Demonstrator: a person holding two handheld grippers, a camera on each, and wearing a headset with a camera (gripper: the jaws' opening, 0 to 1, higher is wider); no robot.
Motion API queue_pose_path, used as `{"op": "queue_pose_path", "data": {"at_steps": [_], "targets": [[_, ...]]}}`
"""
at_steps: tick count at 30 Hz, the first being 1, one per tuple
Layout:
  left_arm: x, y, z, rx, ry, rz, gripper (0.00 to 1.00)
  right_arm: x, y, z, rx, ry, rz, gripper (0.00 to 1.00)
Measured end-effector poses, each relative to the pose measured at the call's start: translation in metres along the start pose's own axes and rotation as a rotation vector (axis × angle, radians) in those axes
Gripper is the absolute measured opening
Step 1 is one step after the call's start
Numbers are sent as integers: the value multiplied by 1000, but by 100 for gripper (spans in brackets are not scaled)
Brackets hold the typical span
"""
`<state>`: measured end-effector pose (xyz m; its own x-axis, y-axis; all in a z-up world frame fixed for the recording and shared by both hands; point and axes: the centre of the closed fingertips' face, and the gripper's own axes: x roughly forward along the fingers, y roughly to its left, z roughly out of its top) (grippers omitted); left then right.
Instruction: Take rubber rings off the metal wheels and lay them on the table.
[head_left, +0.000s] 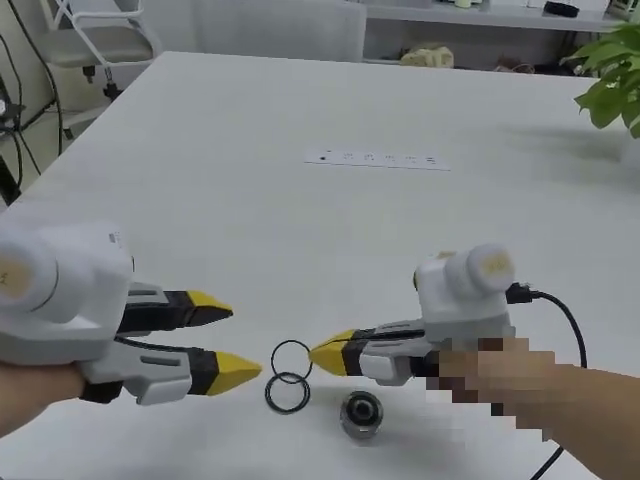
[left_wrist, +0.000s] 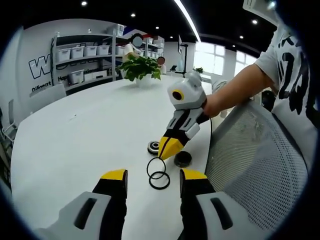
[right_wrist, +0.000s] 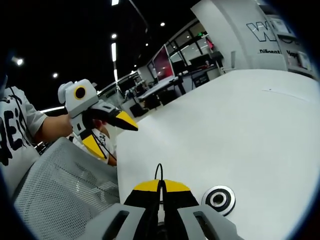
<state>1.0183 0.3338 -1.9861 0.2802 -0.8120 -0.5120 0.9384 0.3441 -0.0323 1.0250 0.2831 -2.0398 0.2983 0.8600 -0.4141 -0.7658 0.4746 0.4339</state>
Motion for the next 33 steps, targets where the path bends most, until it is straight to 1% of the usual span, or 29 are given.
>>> {"op": "queue_pose_path", "data": {"at_steps": [4,8,13,21,27,33], "targets": [[-2,0,-3,-9,1,3,38,2,2,-5,4,18,8,0],[-2,-1,-7,-14,7,3,39,6,5,-13,7,47,16,0],[-3,-1,-9,-15,12,5,39,7,6,-17,2,63,18,0],[-1,-3,-11,-16,23,1,39,9,0,-21,-13,75,-12,0],[-1,-3,-14,-12,34,0,39,9,-2,-22,-22,80,-23,0],[-1,-3,-15,-12,43,1,39,8,-3,-24,-39,92,-31,5]]}}
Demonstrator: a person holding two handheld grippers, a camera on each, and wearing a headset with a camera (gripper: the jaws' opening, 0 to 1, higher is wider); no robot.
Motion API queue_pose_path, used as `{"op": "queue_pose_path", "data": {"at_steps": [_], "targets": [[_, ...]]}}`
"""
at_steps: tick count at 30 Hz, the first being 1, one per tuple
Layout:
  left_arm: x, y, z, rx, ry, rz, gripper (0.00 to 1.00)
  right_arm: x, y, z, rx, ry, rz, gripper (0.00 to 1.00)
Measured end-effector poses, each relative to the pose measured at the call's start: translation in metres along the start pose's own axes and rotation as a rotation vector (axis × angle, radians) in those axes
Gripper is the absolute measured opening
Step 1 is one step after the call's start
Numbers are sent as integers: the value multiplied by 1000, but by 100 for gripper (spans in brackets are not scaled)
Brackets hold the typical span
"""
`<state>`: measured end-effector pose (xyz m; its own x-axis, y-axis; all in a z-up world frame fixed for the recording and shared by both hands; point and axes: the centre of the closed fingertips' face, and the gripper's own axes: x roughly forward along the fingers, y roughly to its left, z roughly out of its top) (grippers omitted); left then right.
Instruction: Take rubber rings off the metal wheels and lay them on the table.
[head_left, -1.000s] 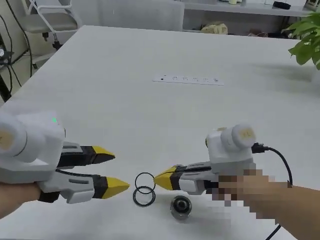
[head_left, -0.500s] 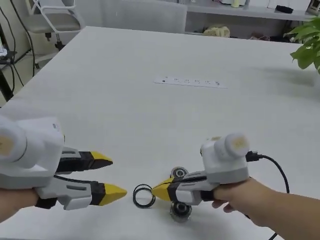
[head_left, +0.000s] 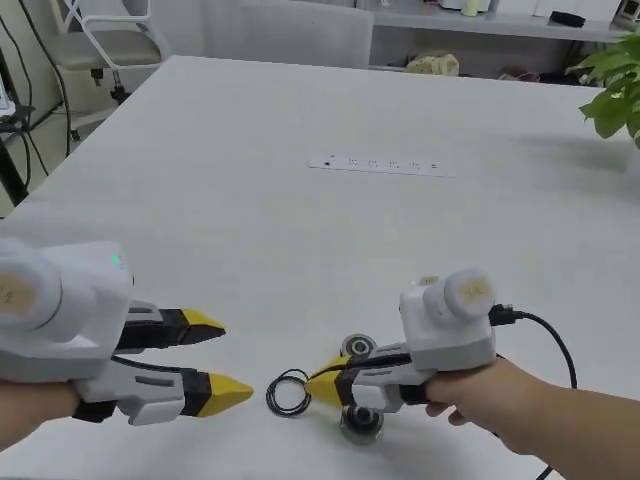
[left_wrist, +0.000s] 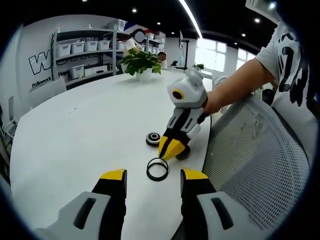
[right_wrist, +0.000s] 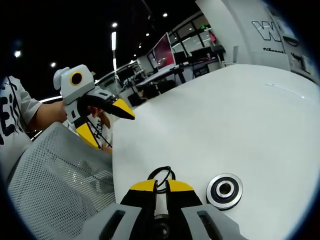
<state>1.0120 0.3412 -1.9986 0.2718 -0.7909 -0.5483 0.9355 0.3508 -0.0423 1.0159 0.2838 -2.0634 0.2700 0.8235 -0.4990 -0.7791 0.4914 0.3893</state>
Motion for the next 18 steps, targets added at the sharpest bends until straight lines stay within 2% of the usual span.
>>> {"op": "queue_pose_path", "data": {"at_steps": [6,11,18], "targets": [[0,0,-3,-3,10,-1,39,-3,-1,-1,-8,8,-7,9],[1,1,-4,-3,19,-2,39,-8,-4,6,-5,-15,-14,10],[7,5,5,2,14,-8,39,-18,-11,15,2,-50,-32,12]]}}
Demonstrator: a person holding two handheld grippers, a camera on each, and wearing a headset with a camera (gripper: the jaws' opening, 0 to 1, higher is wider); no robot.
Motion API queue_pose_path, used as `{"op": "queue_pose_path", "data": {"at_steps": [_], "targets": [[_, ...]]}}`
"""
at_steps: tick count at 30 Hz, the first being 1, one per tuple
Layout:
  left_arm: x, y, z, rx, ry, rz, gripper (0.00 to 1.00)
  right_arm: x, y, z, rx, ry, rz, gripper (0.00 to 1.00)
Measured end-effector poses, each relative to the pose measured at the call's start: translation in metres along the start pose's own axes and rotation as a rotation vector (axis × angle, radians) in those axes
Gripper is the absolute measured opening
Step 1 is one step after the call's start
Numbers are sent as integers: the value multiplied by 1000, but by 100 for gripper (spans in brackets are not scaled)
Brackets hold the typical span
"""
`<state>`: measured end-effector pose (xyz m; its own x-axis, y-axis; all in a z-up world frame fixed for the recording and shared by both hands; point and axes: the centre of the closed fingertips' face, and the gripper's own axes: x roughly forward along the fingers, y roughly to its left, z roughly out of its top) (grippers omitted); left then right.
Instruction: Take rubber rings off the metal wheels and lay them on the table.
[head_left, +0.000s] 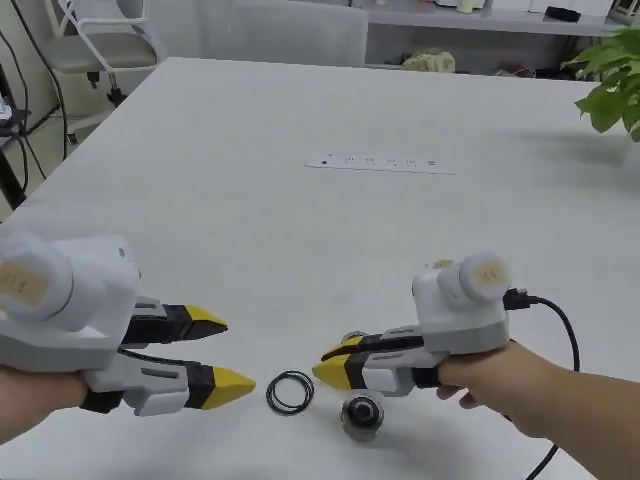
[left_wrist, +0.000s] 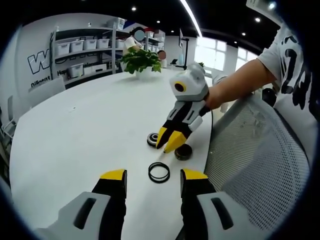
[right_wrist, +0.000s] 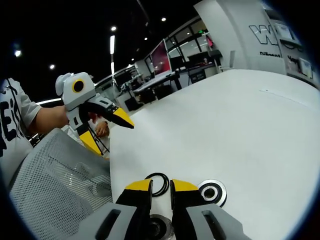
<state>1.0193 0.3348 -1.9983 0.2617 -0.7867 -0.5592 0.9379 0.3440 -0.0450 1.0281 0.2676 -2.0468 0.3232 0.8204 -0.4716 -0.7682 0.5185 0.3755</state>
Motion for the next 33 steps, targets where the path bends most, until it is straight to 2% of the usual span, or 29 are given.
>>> {"op": "queue_pose_path", "data": {"at_steps": [6,13,22,33], "targets": [[7,3,8,16,0,-8,39,-12,-12,12,8,-42,-29,13],[19,9,19,27,-2,-19,39,-28,-29,17,16,-72,-73,13],[37,13,25,35,15,-42,39,-41,-43,12,28,-81,-111,13],[62,15,28,52,44,-74,38,-49,-56,0,32,-60,-144,14]]}}
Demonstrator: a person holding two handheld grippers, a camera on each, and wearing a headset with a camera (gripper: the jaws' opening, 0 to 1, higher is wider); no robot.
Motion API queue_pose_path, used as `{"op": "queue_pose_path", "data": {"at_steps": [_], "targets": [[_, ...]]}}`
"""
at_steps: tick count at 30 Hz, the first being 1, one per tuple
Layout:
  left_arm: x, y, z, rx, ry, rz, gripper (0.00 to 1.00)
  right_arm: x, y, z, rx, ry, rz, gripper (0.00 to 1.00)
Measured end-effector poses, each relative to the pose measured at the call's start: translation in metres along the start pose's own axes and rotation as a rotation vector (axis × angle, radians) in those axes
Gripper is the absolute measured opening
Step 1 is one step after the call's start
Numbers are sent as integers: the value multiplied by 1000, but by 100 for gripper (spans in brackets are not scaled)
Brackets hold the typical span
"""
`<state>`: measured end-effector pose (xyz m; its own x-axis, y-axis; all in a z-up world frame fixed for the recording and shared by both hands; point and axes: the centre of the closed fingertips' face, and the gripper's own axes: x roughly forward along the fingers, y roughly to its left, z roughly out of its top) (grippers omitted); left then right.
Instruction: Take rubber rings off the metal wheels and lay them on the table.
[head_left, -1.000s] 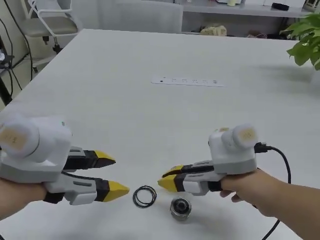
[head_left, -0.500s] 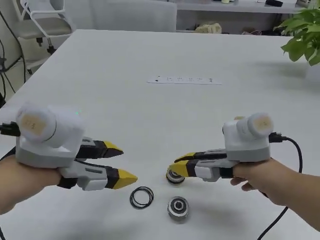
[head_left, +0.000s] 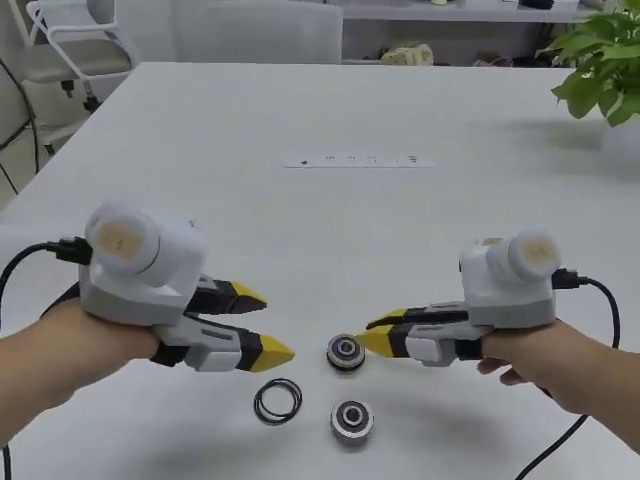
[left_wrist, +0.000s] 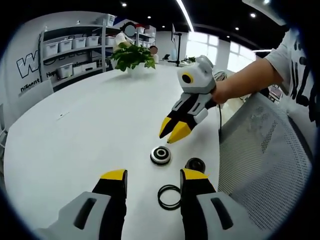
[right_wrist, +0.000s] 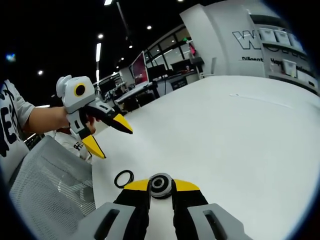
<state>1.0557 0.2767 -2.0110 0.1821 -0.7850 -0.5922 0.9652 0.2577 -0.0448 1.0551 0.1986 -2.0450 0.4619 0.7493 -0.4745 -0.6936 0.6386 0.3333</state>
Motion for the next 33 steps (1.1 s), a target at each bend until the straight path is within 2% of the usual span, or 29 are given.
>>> {"op": "queue_pose_path", "data": {"at_steps": [10,18,33], "targets": [[19,-2,8,-20,-9,-26,38,-1,-7,-11,-23,24,-17,16],[36,-4,10,3,3,-45,36,1,-8,-20,-69,55,-17,17],[61,-12,0,22,61,-83,34,13,-1,-31,-135,96,12,16]]}}
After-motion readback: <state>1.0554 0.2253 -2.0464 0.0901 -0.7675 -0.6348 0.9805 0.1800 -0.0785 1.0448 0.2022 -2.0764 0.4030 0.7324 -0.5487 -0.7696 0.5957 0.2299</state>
